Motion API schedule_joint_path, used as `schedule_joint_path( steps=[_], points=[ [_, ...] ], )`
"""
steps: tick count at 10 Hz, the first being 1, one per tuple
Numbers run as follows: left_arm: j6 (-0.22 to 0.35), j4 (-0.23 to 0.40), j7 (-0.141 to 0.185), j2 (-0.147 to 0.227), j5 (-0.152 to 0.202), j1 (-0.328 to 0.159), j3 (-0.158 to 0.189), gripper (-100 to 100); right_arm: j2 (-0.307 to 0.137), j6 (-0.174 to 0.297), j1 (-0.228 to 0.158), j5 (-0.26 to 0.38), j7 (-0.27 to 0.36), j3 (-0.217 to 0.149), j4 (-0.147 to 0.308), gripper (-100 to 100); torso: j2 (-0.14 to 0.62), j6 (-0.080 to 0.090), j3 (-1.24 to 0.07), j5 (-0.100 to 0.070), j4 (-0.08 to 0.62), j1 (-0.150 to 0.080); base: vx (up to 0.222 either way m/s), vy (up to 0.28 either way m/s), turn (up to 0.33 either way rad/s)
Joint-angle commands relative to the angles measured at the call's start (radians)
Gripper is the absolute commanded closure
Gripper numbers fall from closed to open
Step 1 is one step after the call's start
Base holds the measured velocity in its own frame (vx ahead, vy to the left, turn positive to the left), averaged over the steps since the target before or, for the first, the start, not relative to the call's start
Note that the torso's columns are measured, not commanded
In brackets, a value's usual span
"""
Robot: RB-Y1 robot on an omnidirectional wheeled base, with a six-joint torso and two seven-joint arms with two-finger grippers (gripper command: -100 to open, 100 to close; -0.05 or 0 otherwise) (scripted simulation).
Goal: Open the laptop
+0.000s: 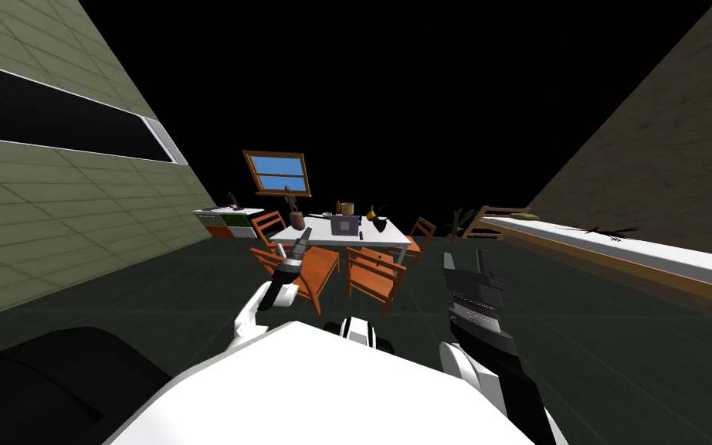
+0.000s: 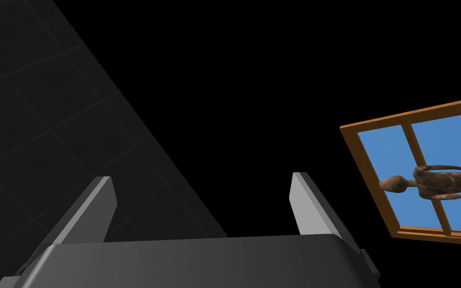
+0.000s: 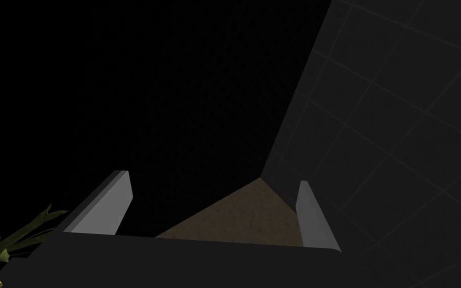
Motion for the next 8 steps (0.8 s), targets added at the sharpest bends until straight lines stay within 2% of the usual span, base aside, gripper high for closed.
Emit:
schedule_joint_path(
  steps=[1,3,4,5,6,7,8],
  points=[
    [0.012,0.055,-0.03,0.014,-0.006,-0.035,0.042,-100,0.0,0.0,0.0,0.0,0.0,0.0,0.0,0,0.0,0.001,0.0,0.0,0.0,0.0,-0.06,0.039,-0.106],
    [0.04,0.124,-0.077,0.044,-0.013,-0.098,0.11,-100,0.0,0.0,0.0,0.0,0.0,0.0,0.0,0,0.0,0.001,0.0,0.0,0.0,0.0,-0.091,0.051,-0.314],
    [0.04,0.146,-0.077,0.044,-0.013,-0.102,0.125,-100,0.0,0.0,0.0,0.0,0.0,0.0,0.0,0,0.001,0.002,0.0,0.0,0.0,0.001,-0.085,0.052,-0.138],
    [0.055,0.185,-0.101,0.06,-0.017,-0.138,0.164,-100,0.0,0.0,0.0,0.0,0.0,0.0,0.0,0,0.0,0.0,0.0,0.0,0.0,0.0,-0.089,0.035,-0.181],
    [0.055,0.194,-0.101,0.06,-0.017,-0.138,0.169,-100,0.0,0.0,0.0,0.0,0.0,0.0,0.0,0,0.0,0.001,0.0,0.0,0.0,-0.001,-0.067,0.021,-0.149],
    [0.07,0.231,-0.126,0.075,-0.021,-0.174,0.215,-100,0.0,0.0,0.0,0.0,0.0,0.0,0.0,0,-0.002,0.001,-0.001,0.0,-0.001,-0.001,-0.071,0.026,-0.214],
    [0.07,0.243,-0.126,0.075,-0.021,-0.174,0.215,-100,0.0,0.0,0.0,0.0,0.0,0.0,0.0,0,-0.001,0.001,-0.001,0.0,0.0,-0.001,-0.06,0.027,-0.155]
  ],
)
